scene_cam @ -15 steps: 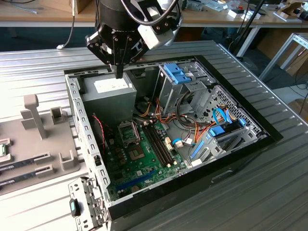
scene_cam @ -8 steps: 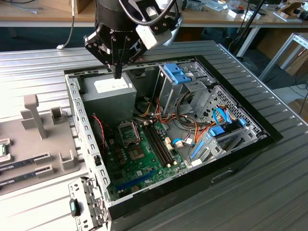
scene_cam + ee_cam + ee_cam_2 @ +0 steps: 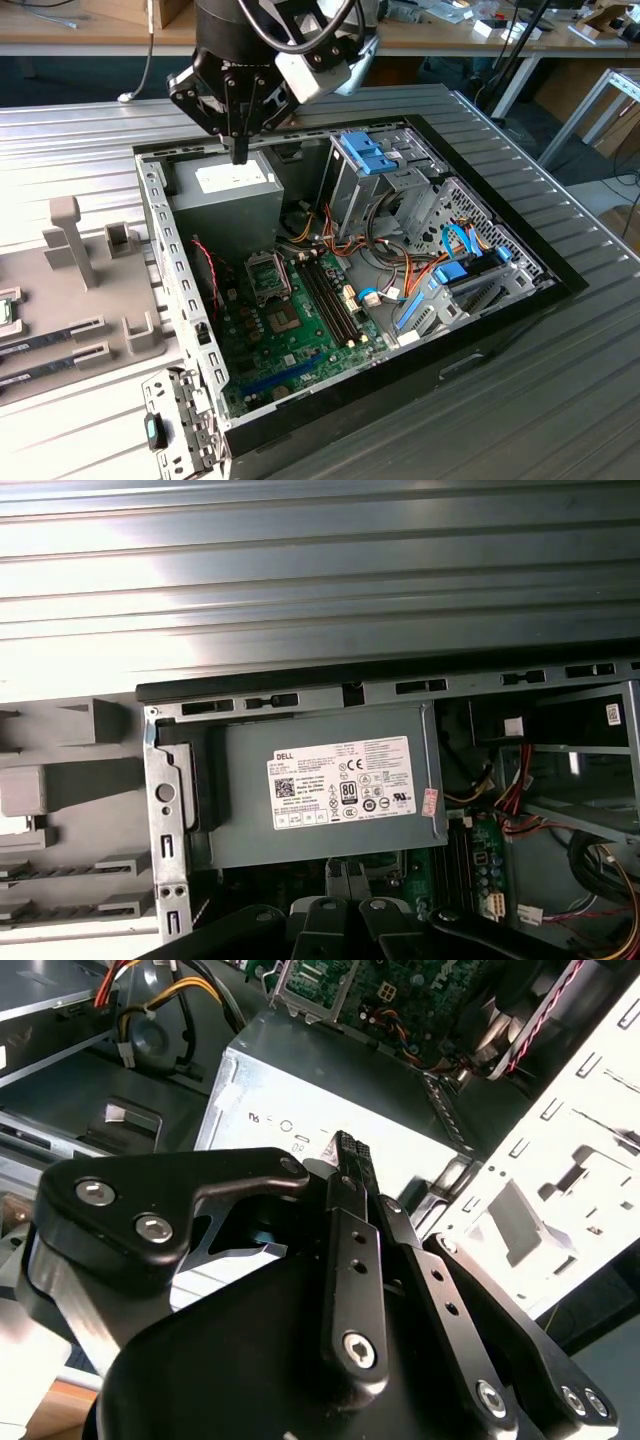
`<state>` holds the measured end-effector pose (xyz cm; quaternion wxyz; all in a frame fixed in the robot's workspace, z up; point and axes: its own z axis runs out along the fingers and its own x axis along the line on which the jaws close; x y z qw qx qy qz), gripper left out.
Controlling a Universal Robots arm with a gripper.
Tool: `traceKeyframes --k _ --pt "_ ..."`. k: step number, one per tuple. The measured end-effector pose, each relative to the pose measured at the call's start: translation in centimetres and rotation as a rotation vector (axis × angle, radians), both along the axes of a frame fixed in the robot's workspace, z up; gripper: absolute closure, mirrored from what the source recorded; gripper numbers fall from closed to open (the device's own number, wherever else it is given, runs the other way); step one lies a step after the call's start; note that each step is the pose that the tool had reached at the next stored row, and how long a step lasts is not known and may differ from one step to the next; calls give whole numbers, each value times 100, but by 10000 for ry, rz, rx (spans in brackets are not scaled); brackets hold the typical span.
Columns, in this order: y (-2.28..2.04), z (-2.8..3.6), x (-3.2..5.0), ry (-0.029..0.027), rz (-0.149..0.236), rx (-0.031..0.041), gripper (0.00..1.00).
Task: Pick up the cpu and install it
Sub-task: 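Reach for the cpu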
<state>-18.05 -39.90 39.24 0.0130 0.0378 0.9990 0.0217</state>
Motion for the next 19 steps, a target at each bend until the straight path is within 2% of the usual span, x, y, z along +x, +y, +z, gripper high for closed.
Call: traceKeyframes --k 19 --pt "0 -4 -140 -1 0 1 89"
